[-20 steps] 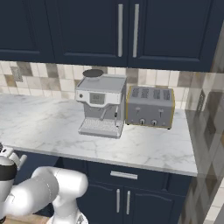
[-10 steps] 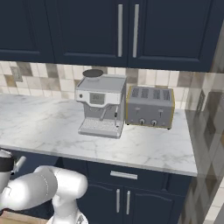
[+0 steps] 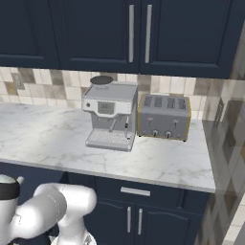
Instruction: Restock the sink supplies by placing the sponge and soap dispenser on the counter and next to the sink. Make sure the soap dispenser is upright.
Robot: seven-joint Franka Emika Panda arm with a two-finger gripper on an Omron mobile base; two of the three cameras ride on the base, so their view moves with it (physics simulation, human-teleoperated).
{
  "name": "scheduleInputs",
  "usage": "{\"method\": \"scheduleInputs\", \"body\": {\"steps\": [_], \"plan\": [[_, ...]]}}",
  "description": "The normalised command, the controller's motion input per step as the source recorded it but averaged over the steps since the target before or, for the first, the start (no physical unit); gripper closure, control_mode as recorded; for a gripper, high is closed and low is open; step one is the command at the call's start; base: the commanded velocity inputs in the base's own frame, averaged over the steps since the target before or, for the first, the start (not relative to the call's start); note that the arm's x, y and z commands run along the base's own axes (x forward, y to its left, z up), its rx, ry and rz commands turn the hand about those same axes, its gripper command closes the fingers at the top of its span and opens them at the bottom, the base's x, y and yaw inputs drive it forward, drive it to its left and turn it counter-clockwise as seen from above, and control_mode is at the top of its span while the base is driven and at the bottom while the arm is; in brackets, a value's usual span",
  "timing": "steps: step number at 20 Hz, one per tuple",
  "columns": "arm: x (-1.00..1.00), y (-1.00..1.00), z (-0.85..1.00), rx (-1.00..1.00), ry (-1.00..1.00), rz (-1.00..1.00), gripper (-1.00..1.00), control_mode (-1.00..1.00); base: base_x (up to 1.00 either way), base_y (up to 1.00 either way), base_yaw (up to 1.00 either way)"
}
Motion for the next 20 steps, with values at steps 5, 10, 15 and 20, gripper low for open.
{"method": "scheduleInputs", "body": {"steps": [5,10,15,20], "plan": [[-0.12,-0.19,0.22,0.06,-0.02,0.00,-1.00,-1.00,0.00,0.00,0.00],[0.98,-0.03,0.56,0.04,0.00,0.00,-1.00,-1.00,0.00,0.00,0.00],[0.99,0.15,0.04,-0.01,0.00,-0.01,-1.00,-1.00,0.00,0.00,0.00],[0.73,0.57,-0.59,-0.14,0.00,0.00,-1.00,-1.00,0.00,0.00,0.00]]}}
